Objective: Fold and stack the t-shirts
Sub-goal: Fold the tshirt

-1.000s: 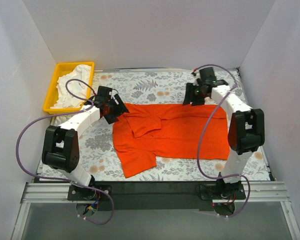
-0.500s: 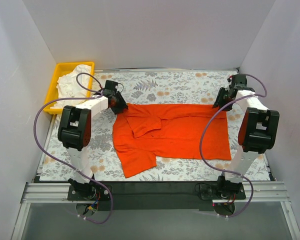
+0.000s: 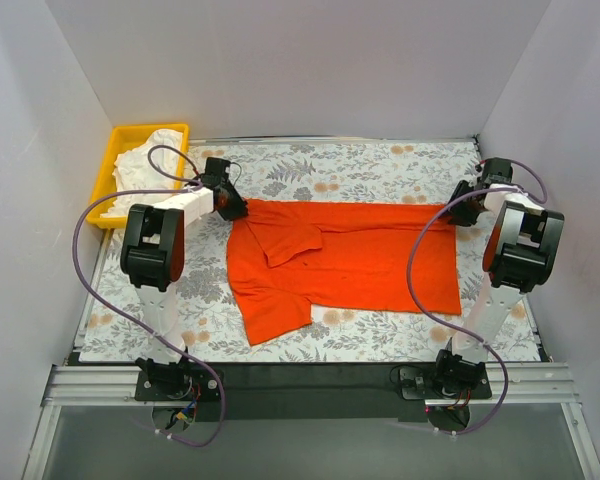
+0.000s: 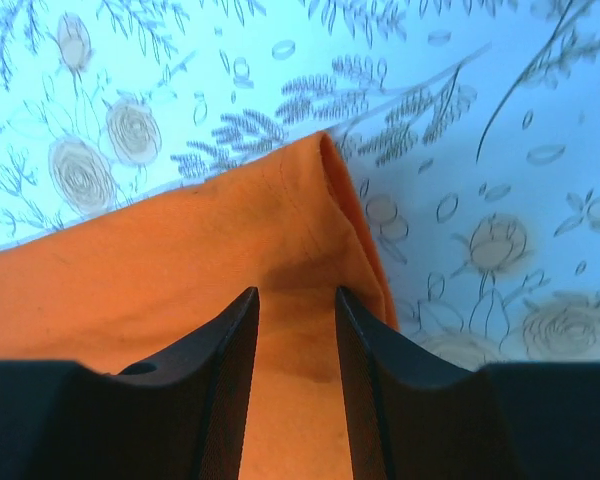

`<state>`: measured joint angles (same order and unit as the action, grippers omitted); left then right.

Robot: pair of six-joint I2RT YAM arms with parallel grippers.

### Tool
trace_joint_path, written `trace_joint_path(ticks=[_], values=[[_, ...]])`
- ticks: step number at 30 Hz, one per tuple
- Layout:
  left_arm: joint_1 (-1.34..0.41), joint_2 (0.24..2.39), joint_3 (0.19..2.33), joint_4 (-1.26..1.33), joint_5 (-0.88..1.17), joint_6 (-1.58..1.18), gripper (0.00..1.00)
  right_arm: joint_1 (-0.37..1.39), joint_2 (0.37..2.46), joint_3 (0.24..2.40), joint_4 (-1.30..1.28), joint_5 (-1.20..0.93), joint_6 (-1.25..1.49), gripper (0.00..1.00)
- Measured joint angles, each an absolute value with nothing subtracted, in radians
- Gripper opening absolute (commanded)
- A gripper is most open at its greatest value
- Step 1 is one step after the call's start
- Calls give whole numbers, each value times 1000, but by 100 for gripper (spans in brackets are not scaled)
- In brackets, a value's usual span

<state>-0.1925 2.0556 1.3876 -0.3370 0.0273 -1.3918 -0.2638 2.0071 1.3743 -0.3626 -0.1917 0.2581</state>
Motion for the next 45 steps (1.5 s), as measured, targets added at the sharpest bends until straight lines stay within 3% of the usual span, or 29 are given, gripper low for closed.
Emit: trace_joint_path(ticks=[6,15,21,34,45], values=[[-173,2109,1455,-321,48,-1390,16,-281,2088,1485,-355,-230,249,40],[-173,2116,1482,-305,72,-1359,45,-281,2093,1507,-346,-255,229,42],[-162,2052,1473,-322,67,-1350,55,-288,1961,1401,-340,-192,250,36],[-159,1633,1252,-377,70,-1357,58,-290,1895,1266,-272,-226,367,33],[-159,1445,1021,-488,88,-1346,57,-288,1957,1266,-203,-250,442,32]])
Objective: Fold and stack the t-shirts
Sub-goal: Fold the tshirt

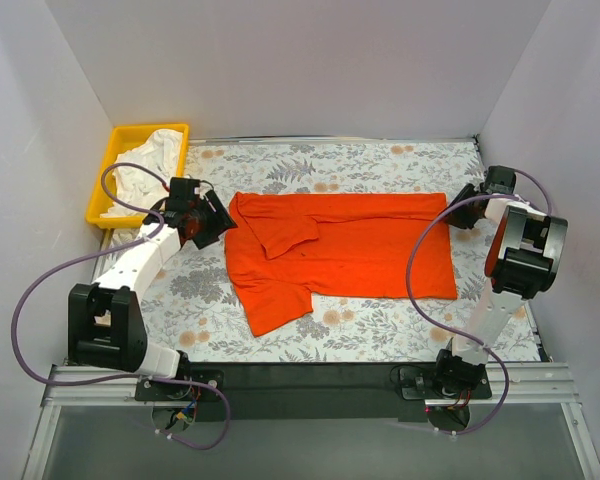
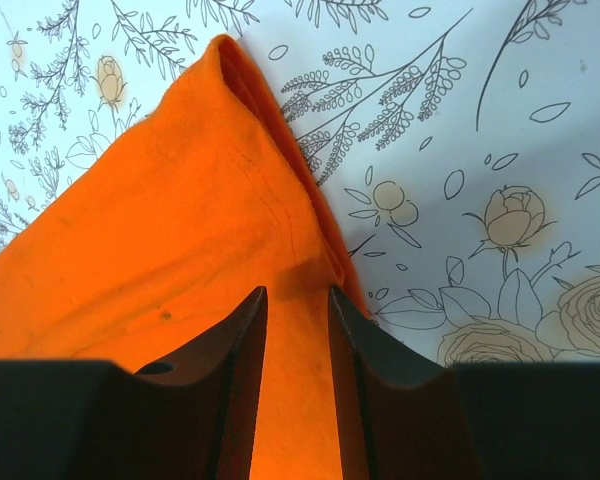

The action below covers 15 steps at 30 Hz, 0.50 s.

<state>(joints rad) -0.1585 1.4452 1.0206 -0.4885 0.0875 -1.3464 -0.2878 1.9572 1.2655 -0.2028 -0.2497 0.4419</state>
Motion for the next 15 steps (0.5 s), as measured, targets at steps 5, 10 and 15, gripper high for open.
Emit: trace_joint_path(ticks=[5,10,15], values=[[-159,1403,988,-512,88,-1345,55,-288,1973,1266,-195,-247,455,31],[-159,1391,977,-518,88,-1342,55,-288,1979,1266,-179,-240,469,29],[-159,1389,973,-524,87,-1339,55,-288,1983,1266,-172,-231,475,15]])
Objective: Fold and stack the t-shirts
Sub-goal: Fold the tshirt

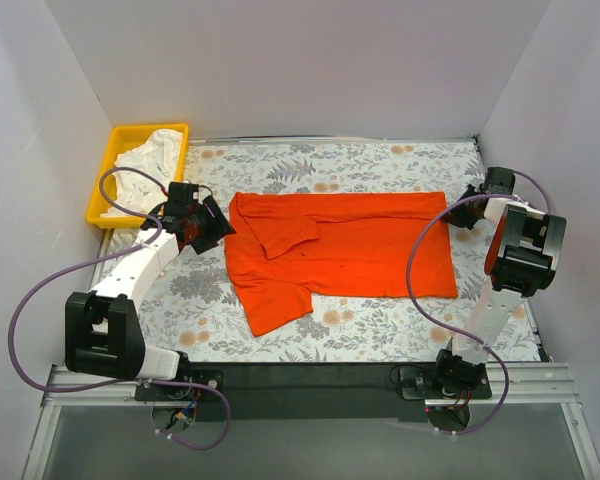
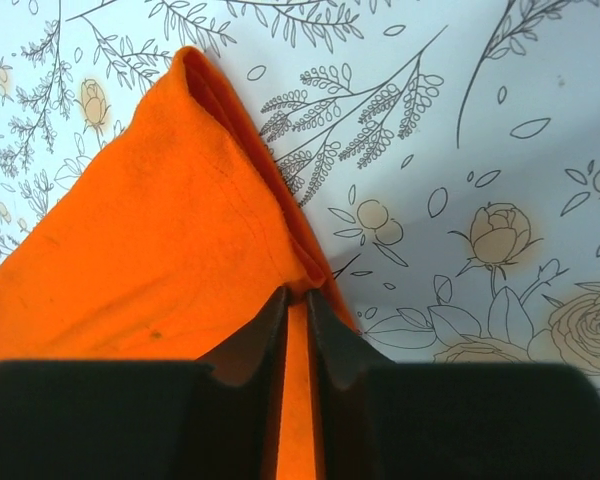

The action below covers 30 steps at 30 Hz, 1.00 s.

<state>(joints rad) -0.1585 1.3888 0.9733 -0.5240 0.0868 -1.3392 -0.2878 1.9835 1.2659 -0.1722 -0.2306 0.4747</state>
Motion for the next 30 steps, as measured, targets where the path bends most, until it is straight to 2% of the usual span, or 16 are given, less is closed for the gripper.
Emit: trace_joint_path(ticks=[5,22,23,26,27,30], values=[[-159,1377,954,-525,86,-1338,54,-288,1984,1266,-172,-221,473,1],[-159,1353,922,-544,65,-1338,54,-287,1951,1268,-225,-208,437,1],[-159,1353,921,-546,65,-1337,54,-287,1951,1268,-235,-208,433,3],[-159,1352,907,-550,65,-1333,55,-287,1951,1268,-254,-206,419,17],[-159,1352,898,-556,66,-1331,56,-287,1951,1268,-262,-203,412,26],[-159,1351,875,-575,67,-1330,56,-287,1946,1268,-289,-196,389,37]])
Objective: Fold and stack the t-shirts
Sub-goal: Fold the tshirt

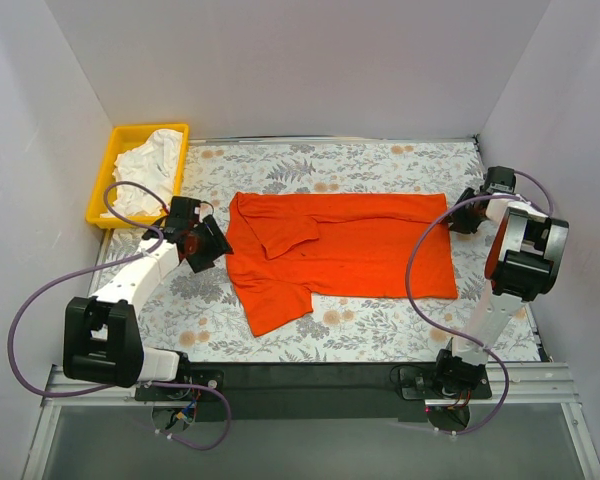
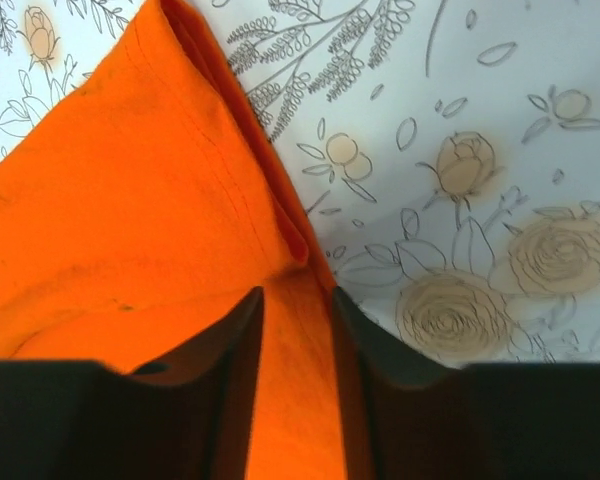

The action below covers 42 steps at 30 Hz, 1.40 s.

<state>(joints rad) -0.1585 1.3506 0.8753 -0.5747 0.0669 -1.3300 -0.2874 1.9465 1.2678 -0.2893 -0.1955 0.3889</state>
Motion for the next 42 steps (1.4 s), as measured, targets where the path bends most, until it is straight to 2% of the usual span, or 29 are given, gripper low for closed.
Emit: trace_joint_path(ticks=[7,20,32,34,42], values=[[-179,1313,809,-620,76,-1345,54,-274,1771,1232,-422,-132,329,54],[-270,1351,760,-580,47,-1387,49,-238,1303,730,-600,-45,283,58],[-289,1467,762,-509,-23,-1393,39,-238,1205,677,-608,21,286,58],[-296,1472,762,-496,-29,-1394,35,-238,1205,677,-607,24,288,58],[-318,1482,758,-477,-48,-1407,1,-238,1218,677,-603,49,292,58]])
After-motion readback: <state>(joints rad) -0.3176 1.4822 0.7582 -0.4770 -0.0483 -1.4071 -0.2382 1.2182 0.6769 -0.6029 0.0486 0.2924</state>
